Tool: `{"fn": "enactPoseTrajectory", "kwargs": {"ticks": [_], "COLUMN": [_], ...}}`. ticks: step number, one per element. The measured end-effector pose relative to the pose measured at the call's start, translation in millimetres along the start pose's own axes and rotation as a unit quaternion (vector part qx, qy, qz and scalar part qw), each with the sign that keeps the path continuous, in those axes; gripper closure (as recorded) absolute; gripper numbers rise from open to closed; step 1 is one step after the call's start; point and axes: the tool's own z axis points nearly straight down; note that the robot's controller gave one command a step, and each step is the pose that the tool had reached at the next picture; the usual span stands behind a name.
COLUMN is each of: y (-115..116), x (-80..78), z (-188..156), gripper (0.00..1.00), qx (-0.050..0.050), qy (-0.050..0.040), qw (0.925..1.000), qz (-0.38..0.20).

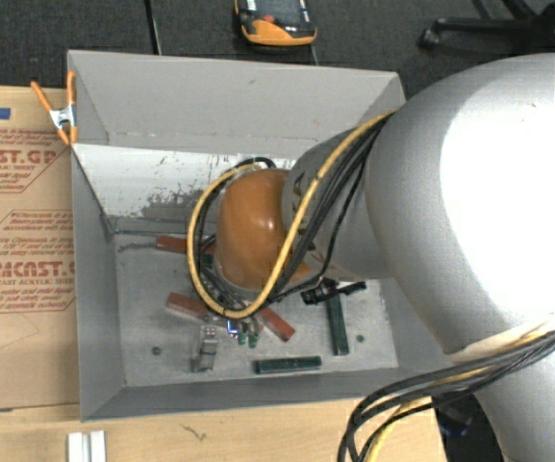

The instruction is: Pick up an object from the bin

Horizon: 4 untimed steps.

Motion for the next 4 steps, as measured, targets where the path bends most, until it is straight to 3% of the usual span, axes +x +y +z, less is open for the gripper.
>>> {"fn": "enactPoseTrajectory", "kwargs": {"ticks": [1, 4], "y": [-14.7, -14.8], "x": [-10.0, -8.6], "z": [-5.6, -18.2], "gripper": [1.00, 1.00], "qx": [0.000, 0.000], "qy": [-0.0001, 0.0020], "qw": [0.9999, 0.9999], "qz": [0.014, 0.014]}}
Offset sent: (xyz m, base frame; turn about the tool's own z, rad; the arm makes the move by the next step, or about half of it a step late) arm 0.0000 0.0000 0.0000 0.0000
